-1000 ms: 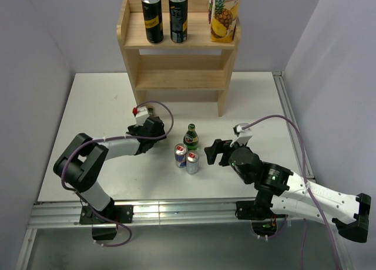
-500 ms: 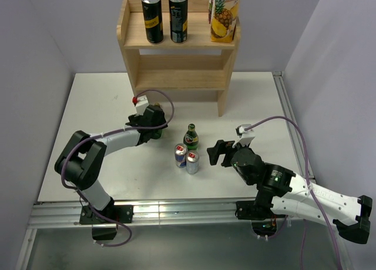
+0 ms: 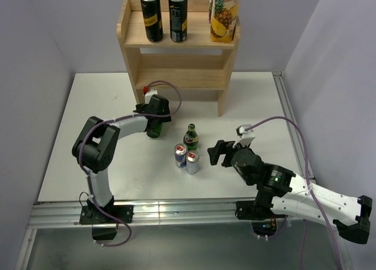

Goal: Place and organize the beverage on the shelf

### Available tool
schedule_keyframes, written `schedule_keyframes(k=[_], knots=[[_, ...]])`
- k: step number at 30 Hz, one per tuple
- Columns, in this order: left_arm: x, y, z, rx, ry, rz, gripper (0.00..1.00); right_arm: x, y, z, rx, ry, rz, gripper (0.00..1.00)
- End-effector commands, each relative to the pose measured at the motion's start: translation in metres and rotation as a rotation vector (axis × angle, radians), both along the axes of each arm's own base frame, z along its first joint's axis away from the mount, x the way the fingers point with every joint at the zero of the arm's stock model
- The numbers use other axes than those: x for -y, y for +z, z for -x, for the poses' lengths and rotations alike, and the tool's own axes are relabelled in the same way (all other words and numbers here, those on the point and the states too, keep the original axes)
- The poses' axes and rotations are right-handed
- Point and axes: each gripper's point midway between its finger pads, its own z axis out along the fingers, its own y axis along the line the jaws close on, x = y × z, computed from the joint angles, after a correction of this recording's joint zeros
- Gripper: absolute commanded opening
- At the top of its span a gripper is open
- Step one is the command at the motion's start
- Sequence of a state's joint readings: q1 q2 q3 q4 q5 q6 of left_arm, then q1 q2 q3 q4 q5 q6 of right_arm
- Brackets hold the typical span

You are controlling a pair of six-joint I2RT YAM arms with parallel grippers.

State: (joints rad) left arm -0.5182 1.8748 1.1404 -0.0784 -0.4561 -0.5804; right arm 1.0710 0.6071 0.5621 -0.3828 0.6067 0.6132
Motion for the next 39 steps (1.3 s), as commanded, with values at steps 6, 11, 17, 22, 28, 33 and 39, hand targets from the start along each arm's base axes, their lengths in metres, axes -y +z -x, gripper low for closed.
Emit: schedule_keyframes(k=[6,11,17,22,28,33,39], knots=[[0.008,-0.005,-0.025,-0.006,-0.053,0.013,0.98,0.016,0.01,-0.002,0.038,-0.061,-0.026,0.95],[0.0,-0.024,-0.008,-0.051,-0.022,0.019,0.96,0.016,0.009,-0.002,0.034,-0.065,-0.02,0.95],[-0.006,-0.027,0.029,-0.081,0.009,0.044,0.93,0.014,0.006,-0.003,0.031,-0.063,-0.02,0.95],[-0.005,-0.04,0.046,-0.103,0.007,0.006,0.76,0.007,0.002,-0.004,0.02,-0.049,-0.022,0.95],[-0.005,-0.05,0.054,-0.15,0.024,0.006,0.28,0.011,0.005,-0.004,0.023,-0.065,-0.018,0.94],[-0.004,-0.05,0.065,-0.179,0.023,0.004,0.09,0.016,0.002,-0.003,0.023,-0.077,-0.015,0.94],[-0.006,-0.025,0.065,-0.118,0.032,0.004,0.0,0.01,0.001,-0.004,0.014,-0.069,-0.025,0.94]])
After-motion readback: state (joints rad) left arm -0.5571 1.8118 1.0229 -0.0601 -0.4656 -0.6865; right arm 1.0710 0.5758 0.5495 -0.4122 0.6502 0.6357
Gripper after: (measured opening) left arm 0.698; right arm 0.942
